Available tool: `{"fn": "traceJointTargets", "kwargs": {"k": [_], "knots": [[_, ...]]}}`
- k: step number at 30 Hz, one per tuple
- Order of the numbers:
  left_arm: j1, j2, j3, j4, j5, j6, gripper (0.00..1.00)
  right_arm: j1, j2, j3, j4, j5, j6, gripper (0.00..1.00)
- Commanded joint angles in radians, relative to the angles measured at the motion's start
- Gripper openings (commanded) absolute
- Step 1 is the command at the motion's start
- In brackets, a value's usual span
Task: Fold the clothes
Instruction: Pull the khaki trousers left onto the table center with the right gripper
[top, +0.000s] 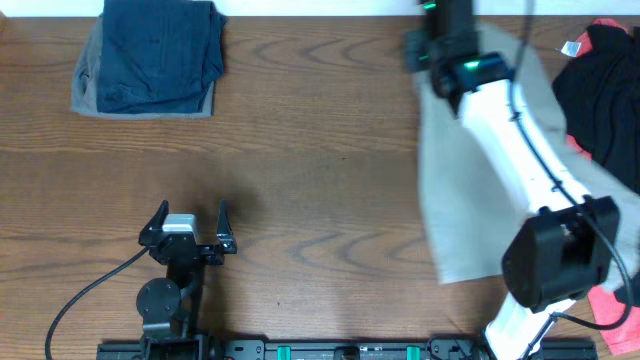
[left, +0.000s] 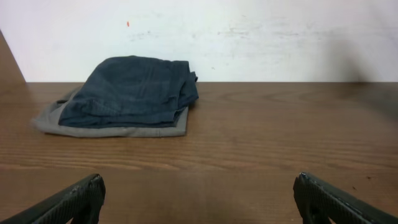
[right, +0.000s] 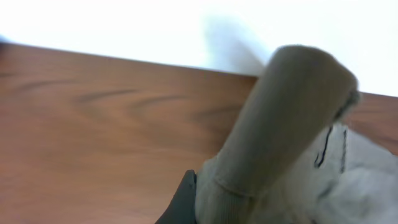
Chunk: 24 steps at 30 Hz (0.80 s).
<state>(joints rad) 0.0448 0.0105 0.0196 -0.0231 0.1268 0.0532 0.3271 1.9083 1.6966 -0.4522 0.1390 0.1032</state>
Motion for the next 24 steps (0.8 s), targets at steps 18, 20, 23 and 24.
{"fn": "traceJointTargets", "kwargs": {"k": [18,20,23,24], "knots": [[0.005,-0.005,-0.016,-0.035,0.014,0.006,0.98,0.470,0.052,0.023,0.118,-0.180,0.166,0.51],[0.005,-0.005,-0.016,-0.035,0.014,0.006,0.98,0.454,0.050,0.037,0.079,-0.180,0.166,0.64],[0.005,-0.005,-0.016,-0.035,0.014,0.006,0.98,0.408,0.042,0.072,-0.032,-0.180,0.166,0.82],[0.005,-0.005,-0.016,-0.036,0.014,0.006,0.98,0.386,0.036,0.085,-0.077,-0.180,0.166,0.95]]}}
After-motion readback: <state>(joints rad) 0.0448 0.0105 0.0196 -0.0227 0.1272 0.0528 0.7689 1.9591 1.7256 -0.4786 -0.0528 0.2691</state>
